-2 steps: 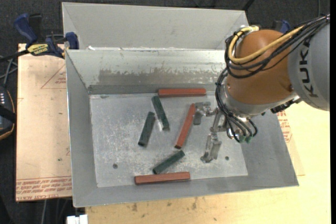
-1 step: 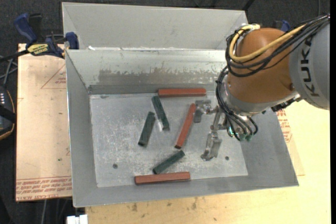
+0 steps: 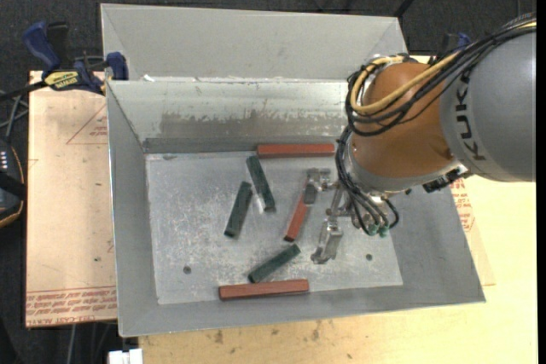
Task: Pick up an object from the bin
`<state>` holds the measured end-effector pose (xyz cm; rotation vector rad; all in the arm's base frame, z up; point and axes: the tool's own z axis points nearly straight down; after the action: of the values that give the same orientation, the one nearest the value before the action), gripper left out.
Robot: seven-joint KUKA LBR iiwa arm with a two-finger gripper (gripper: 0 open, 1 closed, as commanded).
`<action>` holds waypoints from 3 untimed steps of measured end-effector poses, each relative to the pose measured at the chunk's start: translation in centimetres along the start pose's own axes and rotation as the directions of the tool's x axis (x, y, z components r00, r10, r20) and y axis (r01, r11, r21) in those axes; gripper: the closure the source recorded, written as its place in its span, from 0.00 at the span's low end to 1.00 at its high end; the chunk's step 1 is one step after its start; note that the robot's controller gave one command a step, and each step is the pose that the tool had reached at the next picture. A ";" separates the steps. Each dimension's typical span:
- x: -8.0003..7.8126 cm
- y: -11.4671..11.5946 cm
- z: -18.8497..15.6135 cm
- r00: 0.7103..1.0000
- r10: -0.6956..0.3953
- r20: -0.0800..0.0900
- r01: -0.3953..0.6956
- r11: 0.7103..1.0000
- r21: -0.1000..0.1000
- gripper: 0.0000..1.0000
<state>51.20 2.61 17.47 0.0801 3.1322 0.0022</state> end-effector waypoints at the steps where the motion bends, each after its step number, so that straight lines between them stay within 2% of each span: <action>1: 0.1 -1.8 9.6 0.998 -0.068 -0.009 0.068 0.998 0.000 1.00; 2: 0.1 -1.8 9.6 0.998 -0.067 -0.008 0.067 0.998 0.000 0.00; 3: 0.1 -1.8 9.6 0.998 -0.067 -0.008 0.067 0.998 0.000 0.00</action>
Offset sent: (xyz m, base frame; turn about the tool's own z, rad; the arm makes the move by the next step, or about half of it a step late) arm 0.0000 0.0000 0.0000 0.0000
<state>51.14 0.85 7.92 -0.0257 3.1406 0.0017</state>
